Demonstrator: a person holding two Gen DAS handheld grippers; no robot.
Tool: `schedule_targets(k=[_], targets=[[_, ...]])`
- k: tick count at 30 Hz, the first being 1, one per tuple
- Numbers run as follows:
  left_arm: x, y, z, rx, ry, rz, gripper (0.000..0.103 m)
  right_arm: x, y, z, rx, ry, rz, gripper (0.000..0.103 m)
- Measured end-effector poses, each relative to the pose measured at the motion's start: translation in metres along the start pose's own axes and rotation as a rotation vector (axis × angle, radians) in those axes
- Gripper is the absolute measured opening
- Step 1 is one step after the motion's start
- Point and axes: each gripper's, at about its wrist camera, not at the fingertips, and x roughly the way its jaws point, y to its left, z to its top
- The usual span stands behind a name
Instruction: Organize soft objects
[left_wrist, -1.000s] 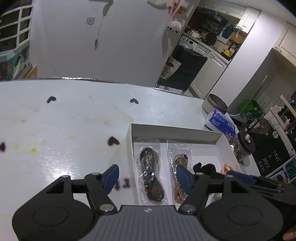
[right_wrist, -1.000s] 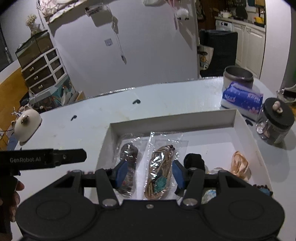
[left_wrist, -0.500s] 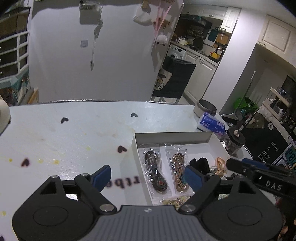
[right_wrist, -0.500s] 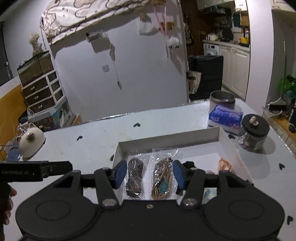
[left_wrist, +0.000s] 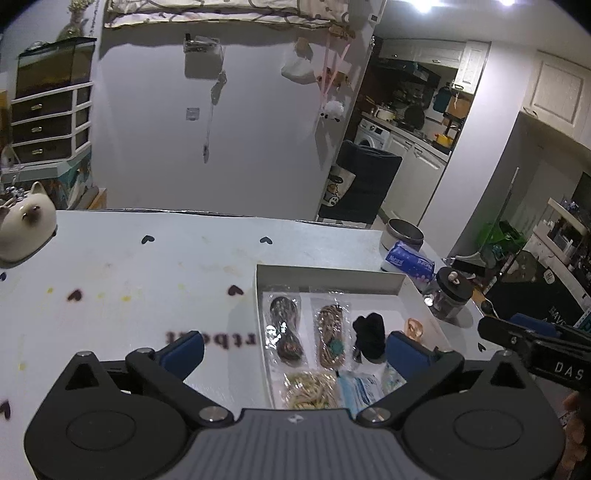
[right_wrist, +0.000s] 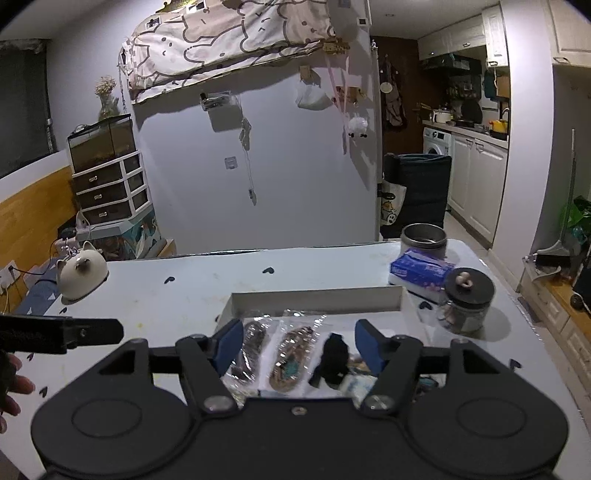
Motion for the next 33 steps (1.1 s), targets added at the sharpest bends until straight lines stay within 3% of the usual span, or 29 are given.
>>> schedule_targets(k=[11, 17, 23, 33], targets=[[-0.038, -0.038, -0.045, -0.019, -0.038, 0.050, 0.103, -0.046, -0.035, -0.026, -0.034, -0.011, 0.003, 0.091], [-0.049, -0.065, -0.064, 0.084, -0.035, 0.145, 0.103, -0.065, -0.043, -0.037, -0.048, -0.025, -0.007, 0.101], [-0.057, -0.074, -0.075, 0.082, -0.032, 0.114, 0.103, -0.076, -0.053, -0.050, -0.044, -0.010, -0.003, 0.103], [-0.069, -0.083, -0.085, 0.071, -0.056, 0.123, 0.103, -0.088, -0.060, -0.059, -0.033, -0.016, -0.008, 0.103]])
